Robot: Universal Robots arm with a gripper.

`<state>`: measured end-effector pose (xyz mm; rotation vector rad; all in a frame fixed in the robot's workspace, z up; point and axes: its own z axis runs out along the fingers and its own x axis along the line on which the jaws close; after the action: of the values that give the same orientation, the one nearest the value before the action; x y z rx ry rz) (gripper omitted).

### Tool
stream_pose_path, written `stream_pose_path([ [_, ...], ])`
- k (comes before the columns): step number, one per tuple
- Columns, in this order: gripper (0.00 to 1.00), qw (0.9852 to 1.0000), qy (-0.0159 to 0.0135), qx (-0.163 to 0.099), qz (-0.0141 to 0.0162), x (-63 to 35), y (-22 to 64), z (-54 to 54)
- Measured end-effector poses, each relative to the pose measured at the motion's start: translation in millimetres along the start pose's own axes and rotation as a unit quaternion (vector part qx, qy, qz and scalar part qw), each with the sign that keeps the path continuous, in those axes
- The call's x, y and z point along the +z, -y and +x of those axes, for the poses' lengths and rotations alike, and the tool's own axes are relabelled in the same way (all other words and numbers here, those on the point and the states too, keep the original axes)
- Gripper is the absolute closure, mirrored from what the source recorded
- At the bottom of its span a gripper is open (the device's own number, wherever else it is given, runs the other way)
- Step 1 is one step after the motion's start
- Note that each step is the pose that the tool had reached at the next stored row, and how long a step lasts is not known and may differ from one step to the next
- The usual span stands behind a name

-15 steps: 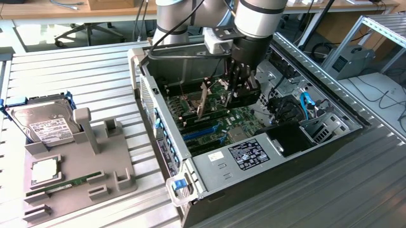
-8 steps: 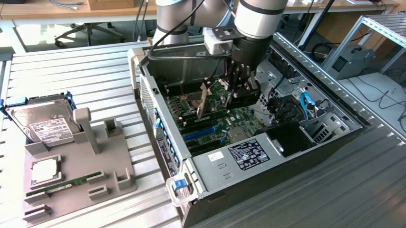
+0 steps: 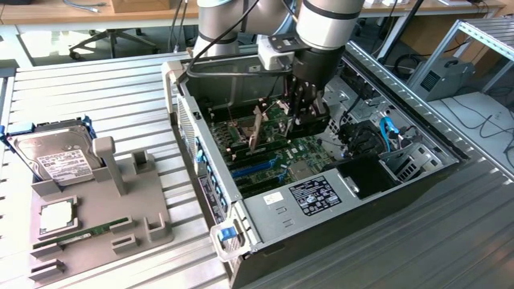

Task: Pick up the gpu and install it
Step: 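Insert the gpu into the slot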

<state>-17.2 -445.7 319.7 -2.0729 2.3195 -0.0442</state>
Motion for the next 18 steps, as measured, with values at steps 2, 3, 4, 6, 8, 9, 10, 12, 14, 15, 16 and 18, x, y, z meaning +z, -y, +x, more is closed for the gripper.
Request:
stream_pose_path([
  [2,0.73,1.0,0.0001,0.0,0.0,0.2,-0.1,0.4],
  [3,0.73,1.0,0.0,0.0,0.0,0.2,-0.3,0.6],
  [4,0.73,1.0,0.0,0.0,0.0,0.1,-0.5,0.9],
  [6,0.73,1.0,0.0,0.0,0.0,0.2,-0.9,1.4],
  [8,0.73,1.0,0.0,0.0,0.0,0.2,-1.5,2.0],
  [9,0.73,1.0,0.0,0.0,0.0,0.2,-1.8,2.3],
  [10,0.73,1.0,0.0001,0.0,0.0,0.2,-2.2,2.5],
  [12,0.73,1.0,0.0,0.0,0.0,0.2,-3.5,2.9],
  [14,0.73,1.0,0.0,0.0,0.0,0.1,-6.3,3.3],
  [15,0.73,1.0,0.0,0.0,0.0,0.2,-8.0,3.4],
  [16,0.73,1.0,0.0,0.0,0.0,0.1,-10.0,3.7],
  [18,0.73,1.0,0.0,0.0,0.0,0.1,-13.6,4.1],
])
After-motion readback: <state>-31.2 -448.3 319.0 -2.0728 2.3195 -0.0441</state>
